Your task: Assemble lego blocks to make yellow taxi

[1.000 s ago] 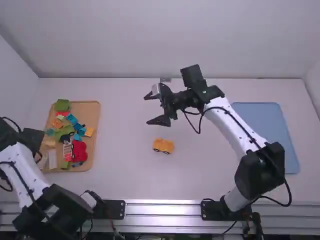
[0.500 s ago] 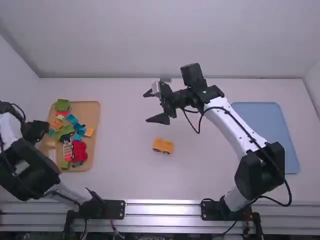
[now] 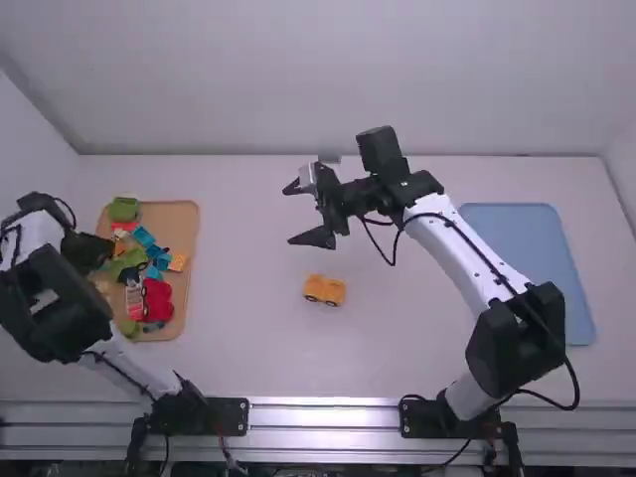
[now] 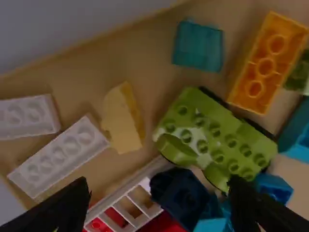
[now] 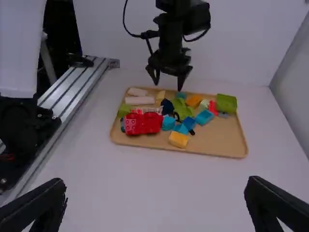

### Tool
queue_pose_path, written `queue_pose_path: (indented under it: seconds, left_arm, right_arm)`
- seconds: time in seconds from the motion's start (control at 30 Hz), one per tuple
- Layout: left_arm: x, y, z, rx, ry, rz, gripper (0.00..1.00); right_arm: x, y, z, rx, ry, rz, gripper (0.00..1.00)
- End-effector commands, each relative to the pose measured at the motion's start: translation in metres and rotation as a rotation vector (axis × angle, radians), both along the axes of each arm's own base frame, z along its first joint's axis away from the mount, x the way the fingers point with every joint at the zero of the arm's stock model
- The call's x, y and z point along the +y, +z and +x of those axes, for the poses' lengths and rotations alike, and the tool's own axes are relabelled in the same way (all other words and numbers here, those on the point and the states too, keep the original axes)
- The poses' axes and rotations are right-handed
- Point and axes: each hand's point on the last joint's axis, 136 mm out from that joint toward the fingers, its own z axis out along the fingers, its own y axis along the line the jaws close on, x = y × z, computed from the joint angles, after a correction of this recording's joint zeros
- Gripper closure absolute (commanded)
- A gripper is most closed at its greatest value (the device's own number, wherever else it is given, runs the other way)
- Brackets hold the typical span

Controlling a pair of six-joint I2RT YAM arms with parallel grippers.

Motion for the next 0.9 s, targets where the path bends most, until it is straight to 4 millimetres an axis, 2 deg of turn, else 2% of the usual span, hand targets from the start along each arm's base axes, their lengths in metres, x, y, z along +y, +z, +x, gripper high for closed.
queue_pose_path:
  seconds: [0.0,0.13,0.17,0.63,0.87]
  left_arm:
    - [0.003,-0.009,-0.016,0.017,0.073,-0.019,0.31]
    - [0.005,-0.017,-0.018,0.012,0.079,-0.014,0.34]
    - [0.005,-0.019,-0.017,0.005,0.084,-0.007,0.39]
    - [0.006,-0.035,-0.013,-0.027,0.119,0.020,0.50]
    - [0.007,-0.046,-0.009,-0.058,0.138,0.039,0.60]
  right_arm:
    - [0.001,0.003,0.003,0.001,0.003,0.007,0.01]
    - [0.001,0.003,0.003,0.001,0.003,0.007,0.01]
    - [0.001,0.003,0.003,0.001,0.003,0.008,0.01]
    - [0.002,0.001,-0.001,0.014,0.010,-0.001,0.01]
    - [0.002,0.001,-0.001,0.014,0.010,-0.001,0.01]
